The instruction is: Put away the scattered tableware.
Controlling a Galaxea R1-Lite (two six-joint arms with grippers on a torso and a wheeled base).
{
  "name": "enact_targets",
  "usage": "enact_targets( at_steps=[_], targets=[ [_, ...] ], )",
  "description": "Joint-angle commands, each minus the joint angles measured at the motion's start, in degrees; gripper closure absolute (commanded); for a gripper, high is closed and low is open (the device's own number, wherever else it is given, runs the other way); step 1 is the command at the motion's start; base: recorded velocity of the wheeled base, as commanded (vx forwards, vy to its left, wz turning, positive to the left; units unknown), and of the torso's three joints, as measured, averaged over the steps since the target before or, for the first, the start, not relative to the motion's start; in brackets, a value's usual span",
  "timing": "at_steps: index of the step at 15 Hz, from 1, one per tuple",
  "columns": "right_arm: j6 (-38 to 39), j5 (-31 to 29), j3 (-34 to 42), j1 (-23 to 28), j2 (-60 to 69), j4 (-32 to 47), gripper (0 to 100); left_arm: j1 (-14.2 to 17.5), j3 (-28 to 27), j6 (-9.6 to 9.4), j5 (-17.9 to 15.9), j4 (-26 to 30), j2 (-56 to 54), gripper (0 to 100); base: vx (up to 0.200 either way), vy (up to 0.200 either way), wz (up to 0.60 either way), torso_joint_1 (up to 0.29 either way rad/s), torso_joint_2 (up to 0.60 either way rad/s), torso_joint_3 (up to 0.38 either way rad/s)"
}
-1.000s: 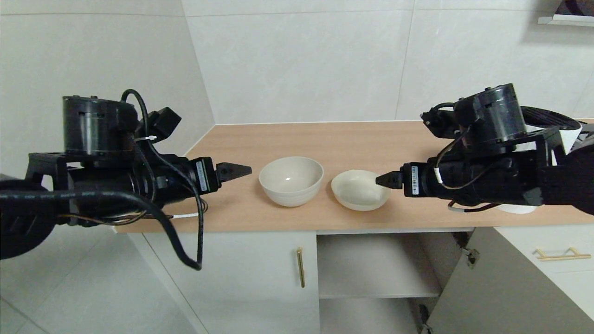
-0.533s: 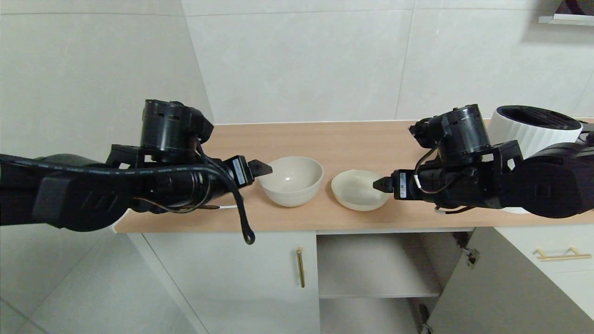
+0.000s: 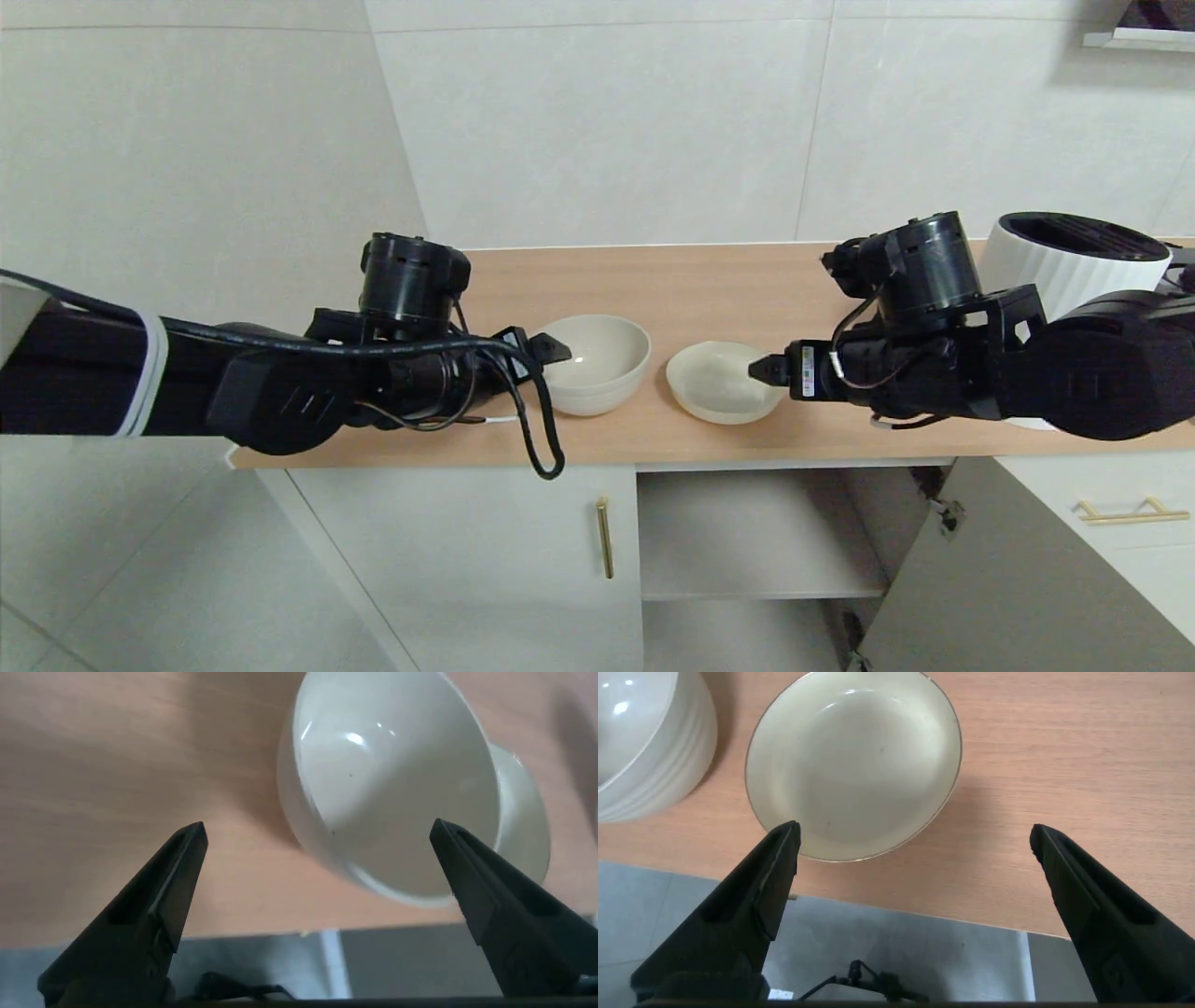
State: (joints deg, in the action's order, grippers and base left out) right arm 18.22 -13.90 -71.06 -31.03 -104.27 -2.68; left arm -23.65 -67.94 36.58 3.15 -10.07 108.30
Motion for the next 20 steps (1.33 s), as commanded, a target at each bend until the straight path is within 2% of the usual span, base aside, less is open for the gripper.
enact_targets(
  at_steps=[1,5,6,15,18,20],
  targets=[
    [0.0,0.0,0.1,0.0,0.5,0.0,0,-0.1,-0.5,0.15,0.0,0.0,2.1,0,0.0,0.0,0.0,0.0,0.0,0.0],
    [0.0,0.0,0.1,0.0,0.6,0.0,0,-0.1,-0.5,0.15,0.0,-1.1,2.7,0,0.0,0.0,0.0,0.0,0.0,0.0],
    [0.1,0.0,0.1,0.0,0.6,0.0,0,-0.1,-0.5,0.15,0.0,-1.1,2.7,100,0.0,0.0,0.0,0.0,0.0,0.0],
    [1.4,-0.5,-1.5,0.0,-1.1,0.2,0,-0.1,-0.5,0.24,0.0,-1.1,2.1,100,0.0,0.0,0.0,0.0,0.0,0.0],
    [3.8,-7.6,-4.8,-0.2,-7.0,0.0,0,-0.1,-0.4,0.24,0.0,-1.0,1.5,100,0.0,0.0,0.0,0.0,0.0,0.0],
    [5.2,-9.2,-6.3,-0.2,-9.5,0.0,0,-0.1,-0.4,0.24,0.0,-1.1,1.5,100,0.0,0.0,0.0,0.0,0.0,0.0]
  ],
)
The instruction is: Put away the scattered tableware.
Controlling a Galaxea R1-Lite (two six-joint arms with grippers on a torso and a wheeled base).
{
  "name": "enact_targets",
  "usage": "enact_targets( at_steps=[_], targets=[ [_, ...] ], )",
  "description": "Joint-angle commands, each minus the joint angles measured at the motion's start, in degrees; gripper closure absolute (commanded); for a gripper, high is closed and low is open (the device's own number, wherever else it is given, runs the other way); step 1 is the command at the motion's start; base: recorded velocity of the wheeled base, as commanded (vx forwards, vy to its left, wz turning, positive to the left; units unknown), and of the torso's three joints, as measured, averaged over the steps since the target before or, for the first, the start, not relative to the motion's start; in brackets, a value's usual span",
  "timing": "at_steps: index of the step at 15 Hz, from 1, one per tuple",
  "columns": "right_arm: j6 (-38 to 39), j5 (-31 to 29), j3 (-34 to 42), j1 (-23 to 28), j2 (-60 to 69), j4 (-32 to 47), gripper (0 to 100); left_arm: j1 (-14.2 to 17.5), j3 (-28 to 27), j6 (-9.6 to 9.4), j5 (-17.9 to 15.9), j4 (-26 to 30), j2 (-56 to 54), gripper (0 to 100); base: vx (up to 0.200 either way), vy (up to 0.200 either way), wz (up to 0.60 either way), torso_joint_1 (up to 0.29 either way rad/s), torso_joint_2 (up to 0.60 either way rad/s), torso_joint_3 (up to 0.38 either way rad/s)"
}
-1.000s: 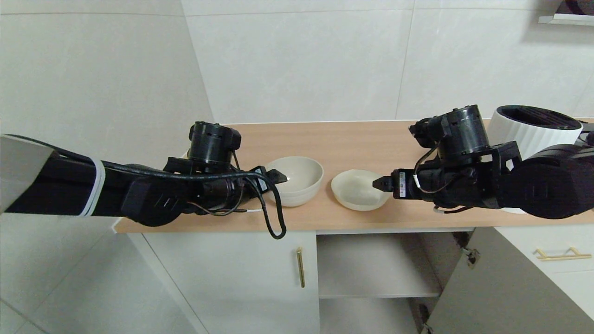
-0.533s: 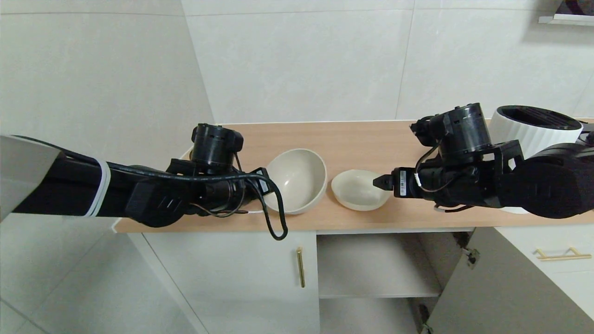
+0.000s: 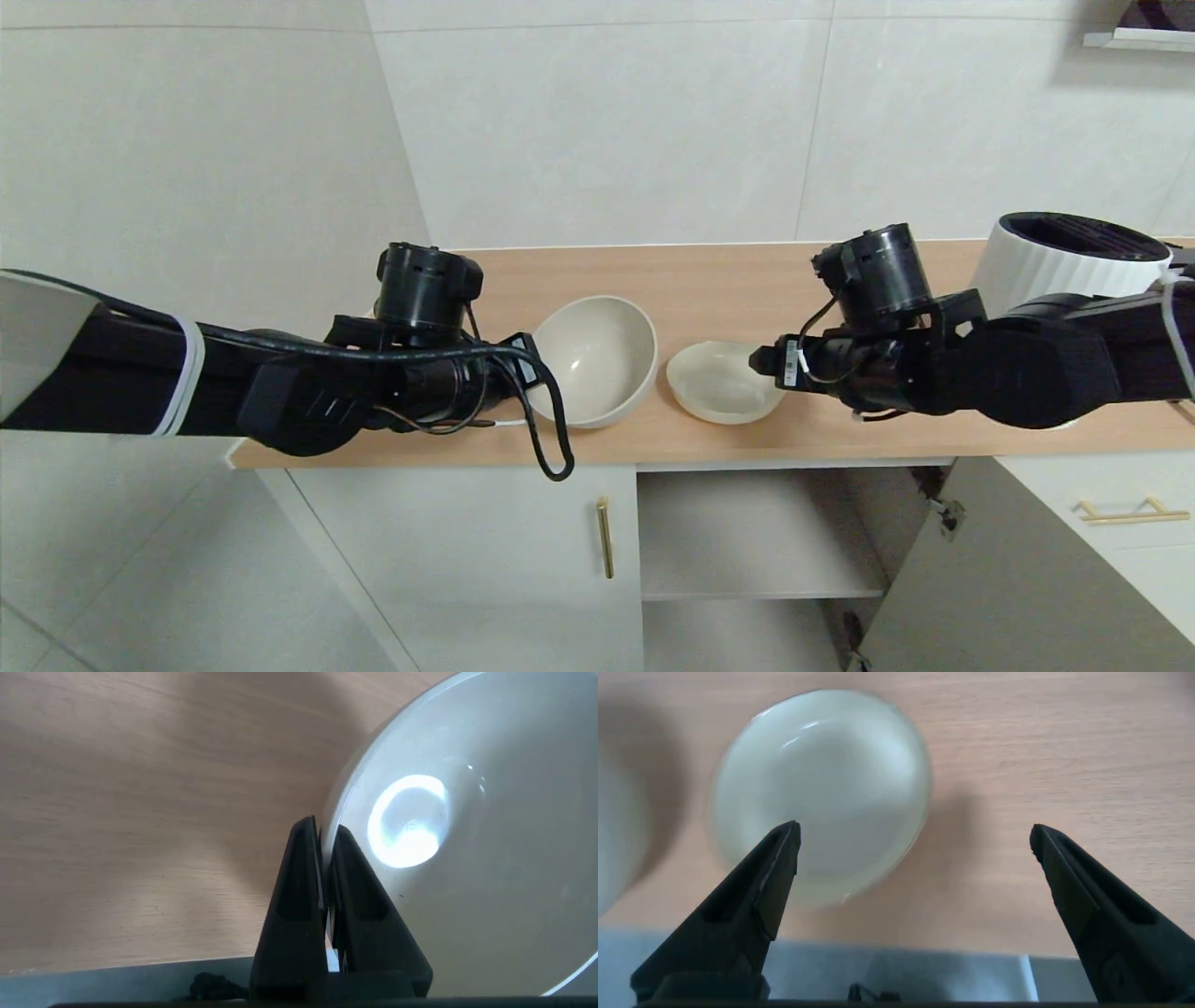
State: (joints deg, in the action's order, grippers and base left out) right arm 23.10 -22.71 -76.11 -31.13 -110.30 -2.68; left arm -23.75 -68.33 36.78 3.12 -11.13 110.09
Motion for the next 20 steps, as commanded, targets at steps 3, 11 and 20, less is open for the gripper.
enact_targets(
  at_steps=[3,11,20],
  targets=[
    [0.3,-2.7,-1.9,-0.1,-6.9,-2.2,0,0.0,0.1,0.05,0.0,0.0,-0.4,100,0.0,0.0,0.0,0.0,0.0,0.0],
    [0.3,-3.0,-2.2,0.6,-8.4,-4.4,0,-0.1,0.1,-0.04,0.0,0.1,-0.5,100,0.0,0.0,0.0,0.0,0.0,0.0],
    [0.5,-2.6,-2.1,0.6,-7.6,-4.4,100,-0.1,0.1,-0.04,0.0,0.1,-0.8,100,0.0,0.0,0.0,0.0,0.0,0.0]
  ],
)
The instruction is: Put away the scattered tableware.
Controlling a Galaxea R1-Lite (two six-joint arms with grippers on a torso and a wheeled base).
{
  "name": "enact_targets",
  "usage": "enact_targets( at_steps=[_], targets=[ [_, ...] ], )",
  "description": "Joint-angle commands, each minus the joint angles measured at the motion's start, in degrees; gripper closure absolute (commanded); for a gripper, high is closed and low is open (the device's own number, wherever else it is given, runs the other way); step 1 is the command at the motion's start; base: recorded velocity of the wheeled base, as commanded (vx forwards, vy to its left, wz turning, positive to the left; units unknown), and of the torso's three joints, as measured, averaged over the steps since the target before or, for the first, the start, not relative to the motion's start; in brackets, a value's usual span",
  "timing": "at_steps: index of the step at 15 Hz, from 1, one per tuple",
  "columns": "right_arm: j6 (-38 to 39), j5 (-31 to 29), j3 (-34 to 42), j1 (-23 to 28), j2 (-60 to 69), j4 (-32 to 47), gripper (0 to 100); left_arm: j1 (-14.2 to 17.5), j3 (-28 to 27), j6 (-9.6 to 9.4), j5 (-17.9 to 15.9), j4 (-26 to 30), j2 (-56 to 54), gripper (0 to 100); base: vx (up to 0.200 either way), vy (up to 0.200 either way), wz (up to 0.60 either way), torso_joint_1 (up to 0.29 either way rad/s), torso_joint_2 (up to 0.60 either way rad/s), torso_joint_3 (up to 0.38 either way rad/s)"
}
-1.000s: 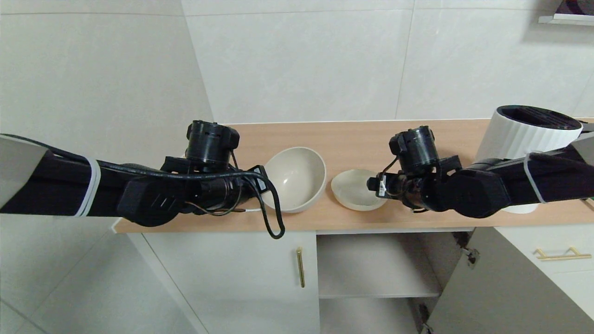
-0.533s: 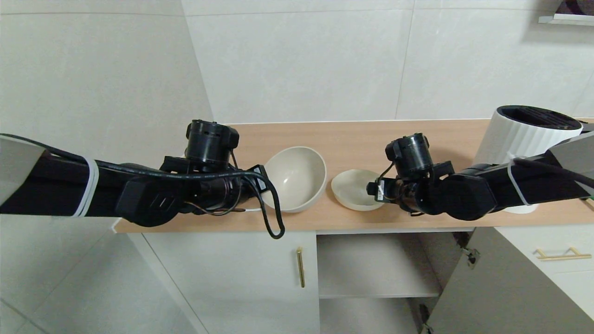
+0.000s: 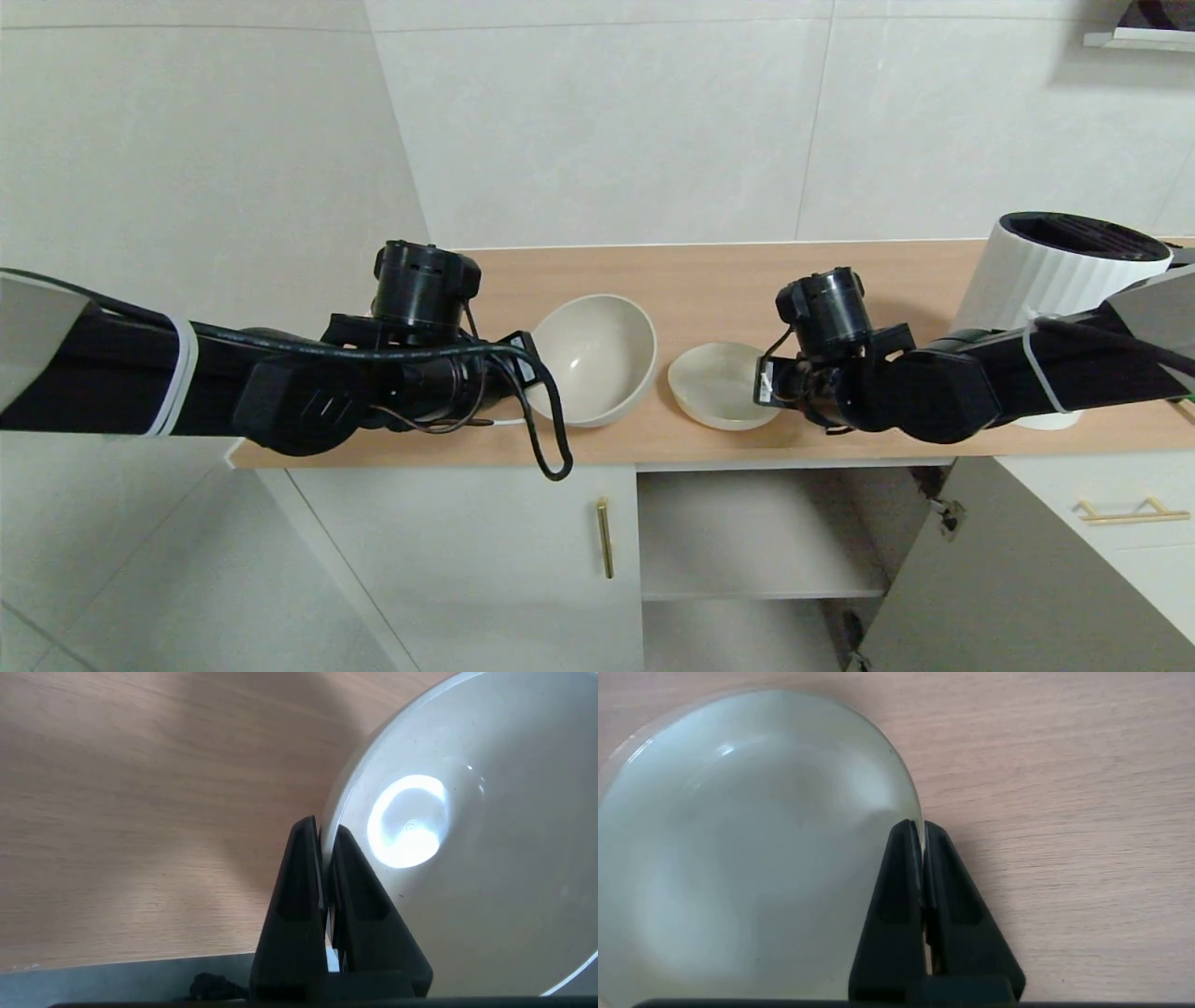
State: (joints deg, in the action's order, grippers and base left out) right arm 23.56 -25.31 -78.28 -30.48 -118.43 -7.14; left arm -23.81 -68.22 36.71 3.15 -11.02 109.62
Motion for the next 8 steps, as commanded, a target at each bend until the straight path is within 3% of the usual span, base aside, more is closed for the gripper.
enact_targets(
  at_steps=[1,4,8],
  targets=[
    [0.0,0.1,0.1,0.0,0.8,0.1,100,0.0,0.3,0.03,0.0,0.1,-1.0,100,0.0,0.0,0.0,0.0,0.0,0.0],
    [0.0,2.2,2.2,0.6,5.4,0.6,100,-0.7,2.9,-0.23,-0.2,0.1,-5.0,100,0.0,0.0,0.0,0.0,0.0,0.0],
    [0.0,15.0,8.1,2.9,20.3,7.8,100,-1.0,10.9,-1.11,-0.4,-0.1,-13.6,100,0.0,0.0,0.0,0.0,0.0,0.0]
  ],
)
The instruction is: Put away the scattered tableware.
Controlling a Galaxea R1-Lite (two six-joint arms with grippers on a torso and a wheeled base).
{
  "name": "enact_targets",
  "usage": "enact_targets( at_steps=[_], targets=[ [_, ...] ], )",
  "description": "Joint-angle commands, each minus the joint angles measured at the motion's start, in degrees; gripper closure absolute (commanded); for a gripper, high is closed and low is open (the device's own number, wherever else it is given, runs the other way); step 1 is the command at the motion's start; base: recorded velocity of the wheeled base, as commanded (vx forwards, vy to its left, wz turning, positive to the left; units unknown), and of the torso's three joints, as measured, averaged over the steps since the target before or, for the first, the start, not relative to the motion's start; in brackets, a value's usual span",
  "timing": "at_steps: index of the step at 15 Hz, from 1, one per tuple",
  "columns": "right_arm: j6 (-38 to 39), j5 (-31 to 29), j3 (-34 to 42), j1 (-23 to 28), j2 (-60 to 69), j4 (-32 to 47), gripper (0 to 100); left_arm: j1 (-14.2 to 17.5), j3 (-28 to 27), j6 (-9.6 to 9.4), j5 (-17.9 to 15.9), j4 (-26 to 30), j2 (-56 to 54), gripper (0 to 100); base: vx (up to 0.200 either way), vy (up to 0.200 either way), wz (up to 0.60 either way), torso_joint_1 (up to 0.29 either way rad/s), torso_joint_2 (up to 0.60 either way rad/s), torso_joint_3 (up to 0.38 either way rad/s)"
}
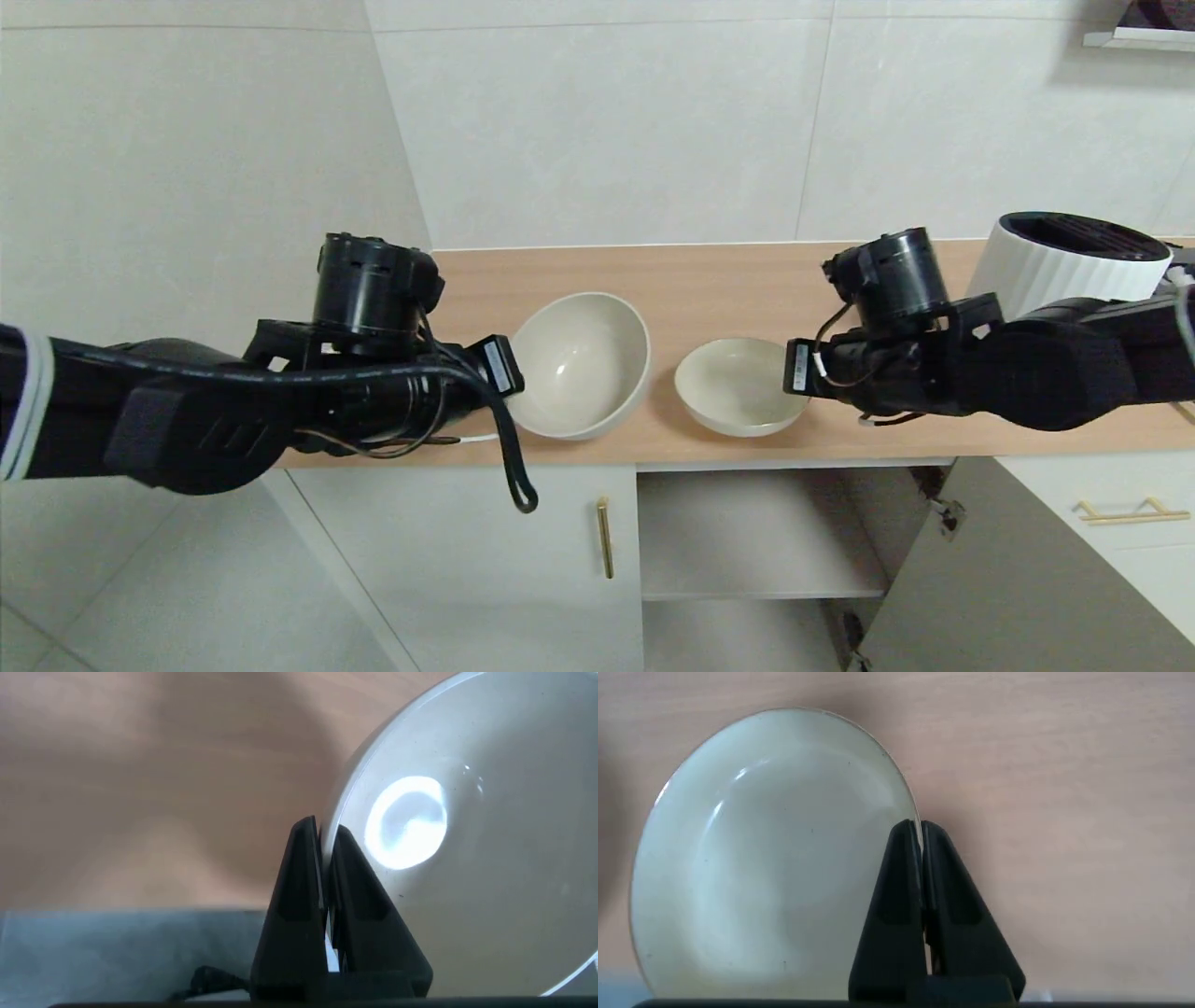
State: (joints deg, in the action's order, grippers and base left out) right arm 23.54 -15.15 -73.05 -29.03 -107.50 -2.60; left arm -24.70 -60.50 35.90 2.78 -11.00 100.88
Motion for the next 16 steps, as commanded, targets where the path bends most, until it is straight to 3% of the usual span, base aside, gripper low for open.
enact_targets(
  at_steps=[1,4,8,11,16],
  targets=[
    [-0.2,8.9,3.8,2.0,13.6,6.7,100,-0.1,4.9,-1.71,-0.2,-0.2,-7.0,100,0.0,0.0,0.0,0.0,0.0,0.0],
    [-0.6,15.3,4.6,2.7,20.7,15.8,100,-0.1,9.9,-4.79,-1.9,-0.1,-12.1,100,0.0,0.0,0.0,0.0,0.0,0.0],
    [-0.6,15.8,11.2,2.7,23.6,16.8,100,-0.2,13.7,-8.83,-3.4,0.0,-16.2,100,0.0,0.0,0.0,0.0,0.0,0.0],
    [-6.4,15.2,18.4,2.6,23.7,13.8,100,-1.8,14.6,-10.59,-3.4,0.6,-16.6,100,0.0,0.0,0.0,0.0,0.0,0.0],
    [-10.1,15.1,25.2,2.4,23.5,3.4,100,-5.2,14.7,-13.84,-3.6,7.5,-16.0,100,0.0,0.0,0.0,0.0,0.0,0.0]
  ],
)
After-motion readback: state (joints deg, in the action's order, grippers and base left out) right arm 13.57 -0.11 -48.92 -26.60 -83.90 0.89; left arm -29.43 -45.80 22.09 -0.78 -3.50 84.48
